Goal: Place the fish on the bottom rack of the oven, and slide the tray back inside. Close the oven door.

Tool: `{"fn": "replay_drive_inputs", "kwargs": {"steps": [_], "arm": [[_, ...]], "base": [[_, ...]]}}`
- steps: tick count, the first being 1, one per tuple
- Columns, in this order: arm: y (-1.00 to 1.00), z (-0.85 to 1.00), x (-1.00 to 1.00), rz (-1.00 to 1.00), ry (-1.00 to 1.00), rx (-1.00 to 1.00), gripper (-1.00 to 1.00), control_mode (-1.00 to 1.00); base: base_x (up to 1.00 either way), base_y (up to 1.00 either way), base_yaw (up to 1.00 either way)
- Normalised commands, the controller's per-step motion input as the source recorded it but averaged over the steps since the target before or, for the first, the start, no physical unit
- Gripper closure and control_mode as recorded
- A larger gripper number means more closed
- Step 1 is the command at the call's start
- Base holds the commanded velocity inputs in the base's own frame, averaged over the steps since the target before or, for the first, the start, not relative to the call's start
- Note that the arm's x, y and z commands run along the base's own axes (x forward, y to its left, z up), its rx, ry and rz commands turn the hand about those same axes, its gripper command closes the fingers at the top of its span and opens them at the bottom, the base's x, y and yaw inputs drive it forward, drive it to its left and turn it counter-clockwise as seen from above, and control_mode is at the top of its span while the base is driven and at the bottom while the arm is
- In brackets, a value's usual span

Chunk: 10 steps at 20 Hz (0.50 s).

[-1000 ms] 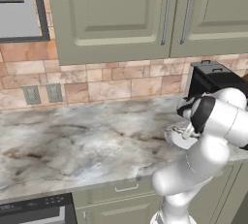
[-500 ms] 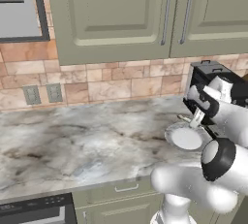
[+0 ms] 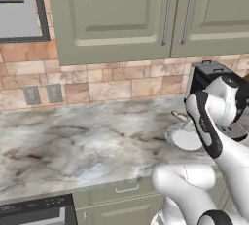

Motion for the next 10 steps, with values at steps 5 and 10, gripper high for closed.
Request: {"fn": "replay_drive_inputs", "kwargs": {"steps": [5, 10], "arm": [[0.22, 0.51, -0.41, 0.0, -0.11, 0.0, 1.0, -1.0], [0.19, 0.43, -0.24, 0.0, -0.02, -0.03, 1.0, -1.0]], "base": [[0.0, 0.0, 0.0], [0.0, 0.0, 0.0]]}}
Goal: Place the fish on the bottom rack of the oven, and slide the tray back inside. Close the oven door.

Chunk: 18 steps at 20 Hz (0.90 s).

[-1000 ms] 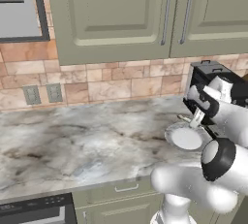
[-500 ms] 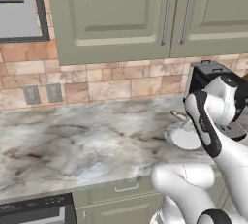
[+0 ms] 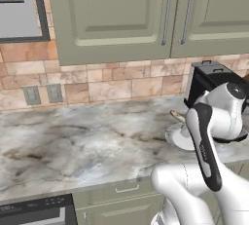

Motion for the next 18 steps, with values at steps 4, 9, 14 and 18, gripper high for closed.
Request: {"fn": "replay_drive_inputs", "kwargs": {"steps": [4, 9, 14, 18], "arm": [[0.18, 0.34, -0.18, 0.03, 0.0, -0.09, 1.0, -1.0], [0.02, 0.13, -0.15, 0.1, 0.0, -0.05, 1.0, -1.0], [0.0, 0.02, -0.07, 0.09, 0.0, -0.02, 1.0, -1.0], [0.02, 0.0, 0.0, 0.04, 0.0, -0.02, 1.0, 1.0]], "base": [[0.0, 0.0, 0.0], [0.0, 0.0, 0.0], [0.0, 0.0, 0.0], [-0.03, 0.04, 0.04]]}}
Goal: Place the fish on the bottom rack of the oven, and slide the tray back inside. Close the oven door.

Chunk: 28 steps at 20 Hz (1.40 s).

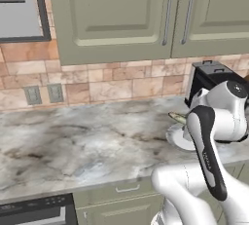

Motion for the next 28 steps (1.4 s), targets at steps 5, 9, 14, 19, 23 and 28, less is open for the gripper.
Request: {"fn": "replay_drive_inputs", "kwargs": {"steps": [5, 9, 14, 19, 23, 28], "arm": [[0.0, 0.0, 0.0, 0.0, 0.0, 0.0, 1.0, 1.0], [0.0, 0.0, 0.0, 0.0, 0.0, 0.0, 1.0, 1.0], [0.0, 0.0, 0.0, 0.0, 0.0, 0.0, 1.0, 1.0], [0.0, 0.0, 0.0, 0.0, 0.0, 0.0, 1.0, 1.0], [0.0, 0.0, 0.0, 0.0, 0.0, 0.0, 1.0, 1.0], [0.0, 0.0, 0.0, 0.0, 0.0, 0.0, 1.0, 1.0]], "base": [[-0.18, 0.2, 0.12], [-0.28, 0.51, 0.3], [-0.39, 0.93, 0.49], [-0.38, 0.94, 0.58], [-0.33, 0.54, 0.56], [-0.45, 0.59, 0.51]]}}
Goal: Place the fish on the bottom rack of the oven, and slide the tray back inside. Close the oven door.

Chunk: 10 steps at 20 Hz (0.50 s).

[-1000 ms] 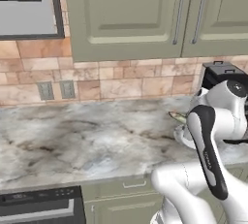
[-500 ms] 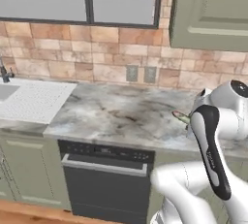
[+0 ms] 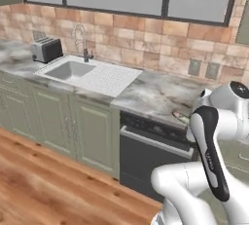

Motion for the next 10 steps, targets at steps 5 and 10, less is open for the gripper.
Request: {"fn": "replay_drive_inputs", "kwargs": {"steps": [5, 10], "arm": [[0.0, 0.0, 0.0, 0.0, 0.0, 0.0, 1.0, 1.0], [0.0, 0.0, 0.0, 0.0, 0.0, 0.0, 1.0, 1.0]], "base": [[-0.48, 0.69, 0.48], [-0.24, 0.72, 0.45]]}}
